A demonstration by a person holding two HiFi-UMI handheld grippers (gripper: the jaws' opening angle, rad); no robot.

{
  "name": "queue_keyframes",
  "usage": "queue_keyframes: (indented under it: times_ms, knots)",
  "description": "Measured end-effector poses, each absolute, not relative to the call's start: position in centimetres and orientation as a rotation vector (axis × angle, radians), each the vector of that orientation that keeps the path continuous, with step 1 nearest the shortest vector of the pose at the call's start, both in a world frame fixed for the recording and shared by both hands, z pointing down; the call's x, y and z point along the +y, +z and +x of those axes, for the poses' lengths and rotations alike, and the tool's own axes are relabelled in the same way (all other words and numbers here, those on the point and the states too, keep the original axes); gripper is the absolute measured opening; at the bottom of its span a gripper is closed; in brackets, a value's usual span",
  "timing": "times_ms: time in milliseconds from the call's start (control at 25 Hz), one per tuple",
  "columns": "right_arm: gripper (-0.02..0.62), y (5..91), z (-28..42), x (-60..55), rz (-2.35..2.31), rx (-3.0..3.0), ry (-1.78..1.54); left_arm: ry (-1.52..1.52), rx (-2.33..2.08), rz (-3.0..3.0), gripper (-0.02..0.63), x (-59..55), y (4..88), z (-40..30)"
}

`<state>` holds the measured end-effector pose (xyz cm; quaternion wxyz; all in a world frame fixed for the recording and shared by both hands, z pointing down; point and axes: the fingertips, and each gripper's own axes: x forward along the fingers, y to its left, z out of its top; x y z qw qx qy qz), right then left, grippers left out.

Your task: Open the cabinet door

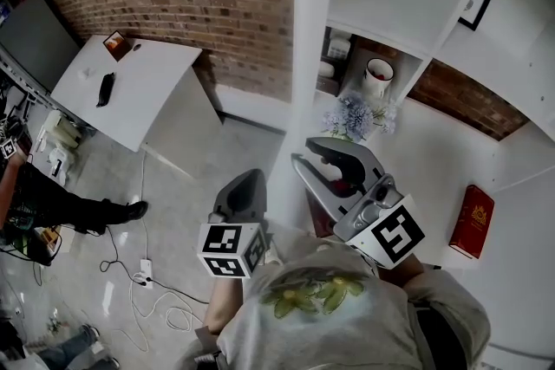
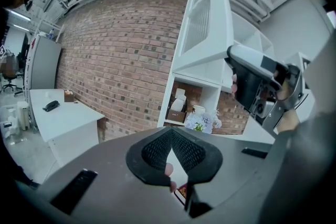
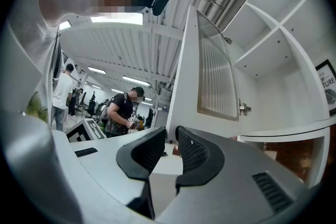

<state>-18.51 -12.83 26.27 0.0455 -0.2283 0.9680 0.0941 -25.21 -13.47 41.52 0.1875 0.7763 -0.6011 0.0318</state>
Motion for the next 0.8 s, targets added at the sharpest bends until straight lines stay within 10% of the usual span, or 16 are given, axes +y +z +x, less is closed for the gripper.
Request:
queue_keyframes:
  times_ms: [800]
  knots:
    - [0.075,26.5,-21.3,-12.8,-0.741,2.948,0.278,0.1,-1.674,2.203,0.009,-13.7,41.7,-27.6]
